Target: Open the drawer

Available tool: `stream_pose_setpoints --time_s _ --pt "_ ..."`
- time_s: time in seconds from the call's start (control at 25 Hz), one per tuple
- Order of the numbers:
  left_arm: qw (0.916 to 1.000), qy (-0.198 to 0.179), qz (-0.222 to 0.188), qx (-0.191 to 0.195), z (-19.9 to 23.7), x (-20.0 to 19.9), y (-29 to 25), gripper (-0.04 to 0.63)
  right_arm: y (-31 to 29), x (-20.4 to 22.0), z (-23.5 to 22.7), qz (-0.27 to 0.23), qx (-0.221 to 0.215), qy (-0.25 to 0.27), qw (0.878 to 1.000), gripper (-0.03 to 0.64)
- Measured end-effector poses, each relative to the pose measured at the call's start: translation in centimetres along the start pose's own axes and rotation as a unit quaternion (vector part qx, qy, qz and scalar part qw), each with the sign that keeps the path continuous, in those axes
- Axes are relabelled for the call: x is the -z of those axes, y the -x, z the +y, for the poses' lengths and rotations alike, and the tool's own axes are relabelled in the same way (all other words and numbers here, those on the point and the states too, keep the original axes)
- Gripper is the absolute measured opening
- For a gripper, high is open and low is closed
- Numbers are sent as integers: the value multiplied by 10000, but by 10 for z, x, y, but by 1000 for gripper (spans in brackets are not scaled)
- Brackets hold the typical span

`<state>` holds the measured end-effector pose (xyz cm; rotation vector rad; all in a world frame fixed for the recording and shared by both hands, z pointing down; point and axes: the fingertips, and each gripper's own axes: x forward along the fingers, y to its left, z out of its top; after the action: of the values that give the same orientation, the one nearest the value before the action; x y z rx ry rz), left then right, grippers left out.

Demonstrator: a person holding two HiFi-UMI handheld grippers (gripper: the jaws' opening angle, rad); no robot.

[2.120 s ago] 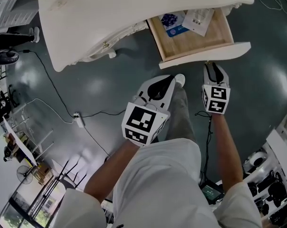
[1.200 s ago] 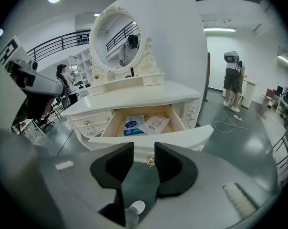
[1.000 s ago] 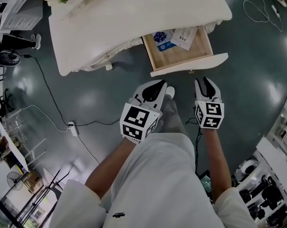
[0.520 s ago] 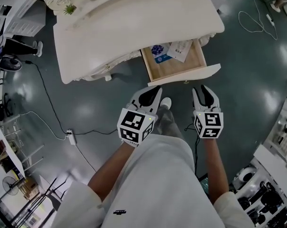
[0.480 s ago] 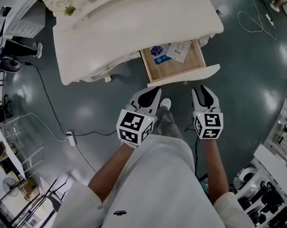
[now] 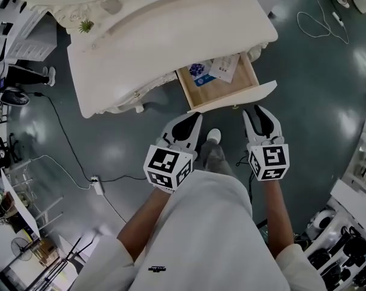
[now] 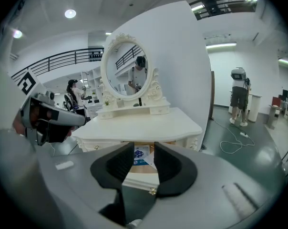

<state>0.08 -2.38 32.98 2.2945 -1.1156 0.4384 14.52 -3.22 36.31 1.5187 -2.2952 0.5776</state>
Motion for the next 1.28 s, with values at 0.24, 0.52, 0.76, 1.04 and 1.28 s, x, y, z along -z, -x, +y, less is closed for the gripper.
stream_pose_setpoints --time_s 0.24,0.52,0.76,1.04,1.28 --pt "9998 -1 -205 2 -1 -16 13 9 19 -30 13 -301 -23 97 9995 106" --pt "9989 -130 -456 12 -6 -30 34 9 42 -60 27 -673 -20 241 9974 81" --pt "9976 -214 -661 16 -14 -37 57 9 61 -78 36 -941 -86 384 9948 18" --pt "9950 -365 -927 -22 -22 -52 73 9 86 -96 41 -1205 -47 478 9915 14" --pt "9932 -457 -1068 6 -32 -63 82 9 103 -109 45 -1401 -84 574 9884 12"
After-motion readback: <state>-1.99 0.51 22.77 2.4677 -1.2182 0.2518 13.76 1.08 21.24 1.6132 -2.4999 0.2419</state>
